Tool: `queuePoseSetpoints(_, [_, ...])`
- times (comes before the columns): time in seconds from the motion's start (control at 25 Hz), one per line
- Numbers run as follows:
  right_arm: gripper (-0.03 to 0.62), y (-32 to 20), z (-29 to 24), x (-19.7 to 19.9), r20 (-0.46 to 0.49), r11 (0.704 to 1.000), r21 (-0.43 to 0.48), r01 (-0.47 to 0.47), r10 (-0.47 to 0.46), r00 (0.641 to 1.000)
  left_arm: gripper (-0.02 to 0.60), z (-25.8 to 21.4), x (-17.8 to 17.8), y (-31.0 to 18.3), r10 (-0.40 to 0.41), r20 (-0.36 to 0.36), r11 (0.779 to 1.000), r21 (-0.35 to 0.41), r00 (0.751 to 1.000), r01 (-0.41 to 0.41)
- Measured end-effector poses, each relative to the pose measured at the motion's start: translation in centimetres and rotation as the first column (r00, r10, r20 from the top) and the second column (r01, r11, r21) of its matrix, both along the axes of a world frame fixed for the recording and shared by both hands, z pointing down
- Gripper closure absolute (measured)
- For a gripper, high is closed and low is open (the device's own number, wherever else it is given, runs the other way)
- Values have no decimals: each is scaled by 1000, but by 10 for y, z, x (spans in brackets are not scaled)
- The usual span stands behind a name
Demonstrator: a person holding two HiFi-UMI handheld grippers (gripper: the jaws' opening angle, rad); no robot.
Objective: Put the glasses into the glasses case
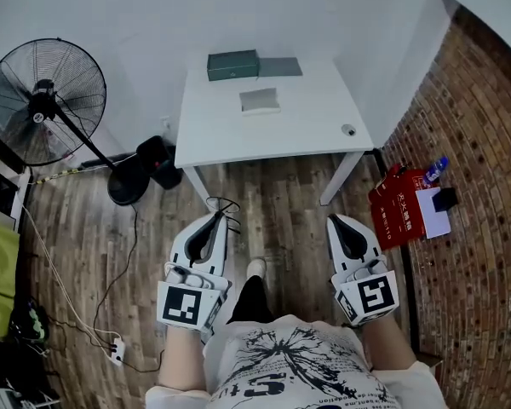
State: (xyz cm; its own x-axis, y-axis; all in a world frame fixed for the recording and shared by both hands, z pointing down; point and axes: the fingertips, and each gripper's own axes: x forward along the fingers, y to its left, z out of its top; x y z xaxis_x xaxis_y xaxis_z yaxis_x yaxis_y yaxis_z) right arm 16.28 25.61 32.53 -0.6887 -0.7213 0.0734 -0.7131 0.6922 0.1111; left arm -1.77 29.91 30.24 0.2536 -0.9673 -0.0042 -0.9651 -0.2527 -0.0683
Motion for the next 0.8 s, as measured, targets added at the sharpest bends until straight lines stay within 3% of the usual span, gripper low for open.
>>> queuePoseSetpoints(0.52, [580, -207, -2, -122, -3, 999, -28, -38, 38, 999, 566, -9, -123, -209, 46, 1, 999, 17, 999, -46])
queuePoseSetpoints(0.64, [579, -240, 2, -139, -12, 998, -36, -43, 43, 999, 566, -7, -136, -243, 48, 8, 999, 11, 999, -48])
queuePoseSetpoints(0.8, [580, -276, 12, -153, -20, 997, -58, -47, 46, 999, 566, -5, -141, -282, 60, -42, 998, 22, 997, -59])
